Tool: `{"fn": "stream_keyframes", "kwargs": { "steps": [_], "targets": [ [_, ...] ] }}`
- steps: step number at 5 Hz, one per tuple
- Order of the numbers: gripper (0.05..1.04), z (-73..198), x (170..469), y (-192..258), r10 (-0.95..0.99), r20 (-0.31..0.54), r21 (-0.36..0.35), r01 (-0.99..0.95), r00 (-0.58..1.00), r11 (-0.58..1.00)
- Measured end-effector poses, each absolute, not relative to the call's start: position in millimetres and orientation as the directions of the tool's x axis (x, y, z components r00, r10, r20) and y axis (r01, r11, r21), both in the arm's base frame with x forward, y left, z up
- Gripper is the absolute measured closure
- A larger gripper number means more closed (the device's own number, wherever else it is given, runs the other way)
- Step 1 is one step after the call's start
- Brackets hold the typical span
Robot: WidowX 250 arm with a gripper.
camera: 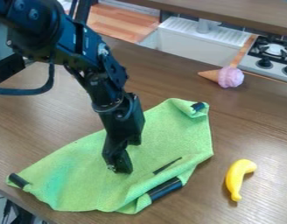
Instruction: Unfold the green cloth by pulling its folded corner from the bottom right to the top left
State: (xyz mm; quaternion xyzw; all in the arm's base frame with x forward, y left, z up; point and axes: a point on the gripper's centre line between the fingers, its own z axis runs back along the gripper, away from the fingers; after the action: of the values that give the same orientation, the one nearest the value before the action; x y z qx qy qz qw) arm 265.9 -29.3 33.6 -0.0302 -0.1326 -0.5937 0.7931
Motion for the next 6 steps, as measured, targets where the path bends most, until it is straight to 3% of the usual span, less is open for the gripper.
{"fn": "stream_keyframes", "kwargs": {
  "steps": [3,6],
  "targets": [
    [0.085,36.7,258.7,-30.1,-0.908,0.296,0.056,0.943,0.297,0.327],
    [0.085,61.3,260.3,-34.5,-0.848,0.375,0.041,0.907,0.375,0.419]
  ]
}}
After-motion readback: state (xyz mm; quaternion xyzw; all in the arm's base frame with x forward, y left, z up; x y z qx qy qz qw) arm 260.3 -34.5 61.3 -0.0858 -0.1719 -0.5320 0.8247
